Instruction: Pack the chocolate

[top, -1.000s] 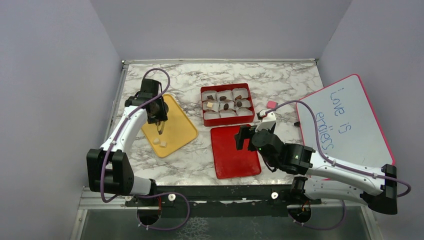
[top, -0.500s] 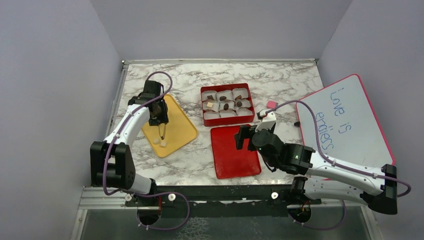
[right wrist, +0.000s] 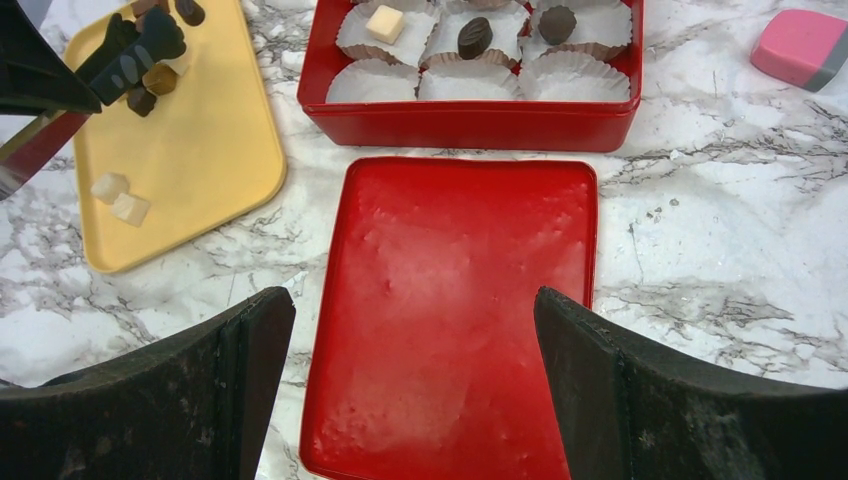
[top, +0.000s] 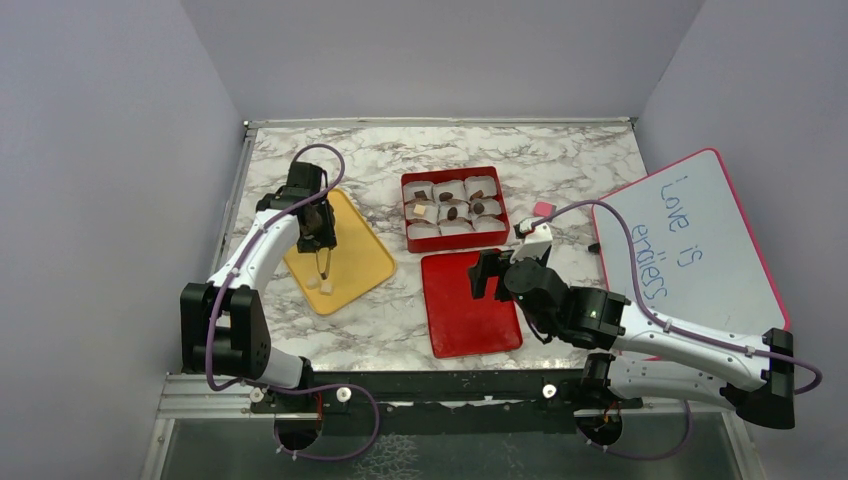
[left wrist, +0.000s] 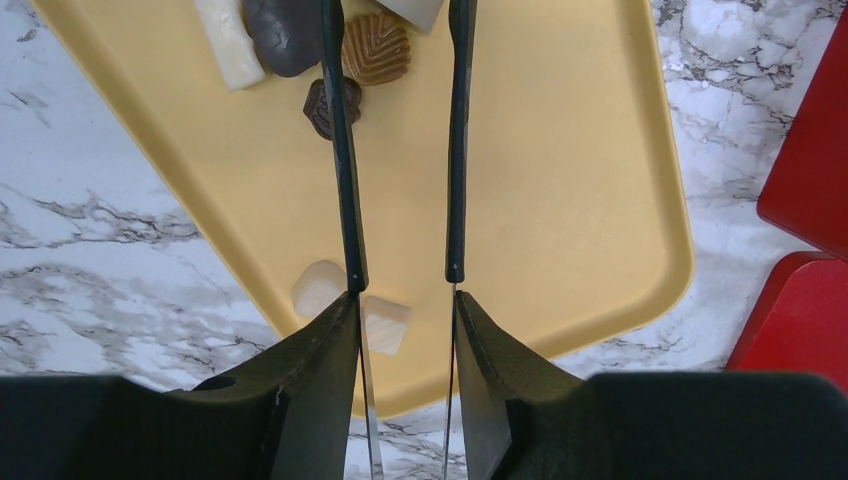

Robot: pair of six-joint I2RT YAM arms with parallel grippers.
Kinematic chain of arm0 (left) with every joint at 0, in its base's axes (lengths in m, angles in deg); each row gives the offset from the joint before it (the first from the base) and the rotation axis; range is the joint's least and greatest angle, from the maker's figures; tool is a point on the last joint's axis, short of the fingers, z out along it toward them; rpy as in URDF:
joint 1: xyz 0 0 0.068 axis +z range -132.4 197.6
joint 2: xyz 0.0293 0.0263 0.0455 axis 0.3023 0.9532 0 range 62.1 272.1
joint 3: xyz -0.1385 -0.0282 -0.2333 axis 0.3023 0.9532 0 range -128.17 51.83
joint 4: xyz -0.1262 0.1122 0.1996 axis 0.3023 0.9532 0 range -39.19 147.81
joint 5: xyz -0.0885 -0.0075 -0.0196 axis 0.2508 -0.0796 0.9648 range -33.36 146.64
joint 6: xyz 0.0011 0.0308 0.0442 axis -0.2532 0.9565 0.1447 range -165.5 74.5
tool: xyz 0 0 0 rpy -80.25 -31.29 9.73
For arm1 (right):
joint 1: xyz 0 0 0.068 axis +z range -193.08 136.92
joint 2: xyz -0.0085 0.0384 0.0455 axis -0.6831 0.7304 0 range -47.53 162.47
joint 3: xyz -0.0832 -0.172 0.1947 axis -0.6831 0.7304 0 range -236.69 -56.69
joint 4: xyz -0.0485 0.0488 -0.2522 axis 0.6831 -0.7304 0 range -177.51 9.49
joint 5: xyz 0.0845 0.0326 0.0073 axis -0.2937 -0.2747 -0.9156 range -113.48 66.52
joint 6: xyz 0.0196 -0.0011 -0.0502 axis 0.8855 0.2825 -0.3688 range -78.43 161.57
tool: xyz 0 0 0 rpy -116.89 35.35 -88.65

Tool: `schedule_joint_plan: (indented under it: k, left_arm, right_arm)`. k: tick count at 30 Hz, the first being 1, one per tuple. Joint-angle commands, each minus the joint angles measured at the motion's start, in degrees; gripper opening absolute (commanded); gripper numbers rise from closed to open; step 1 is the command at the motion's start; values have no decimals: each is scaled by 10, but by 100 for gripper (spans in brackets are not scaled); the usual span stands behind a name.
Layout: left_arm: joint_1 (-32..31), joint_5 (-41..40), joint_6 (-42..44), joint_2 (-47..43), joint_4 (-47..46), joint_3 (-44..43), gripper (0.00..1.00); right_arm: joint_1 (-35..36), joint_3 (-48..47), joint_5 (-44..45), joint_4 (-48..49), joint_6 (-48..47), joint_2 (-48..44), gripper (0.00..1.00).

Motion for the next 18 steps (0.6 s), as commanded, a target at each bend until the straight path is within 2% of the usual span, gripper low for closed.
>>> schedule_joint_plan:
  k: [1, 18]
  left_arm:
    - [4, -13, -1, -14, -1, 12, 40]
    - [4, 37, 5, 17, -6, -10, 40]
  right_arm:
    - [-1, -17, 2, 11, -7, 2, 95]
    - [-2, -24, -2, 18, -11, 14, 95]
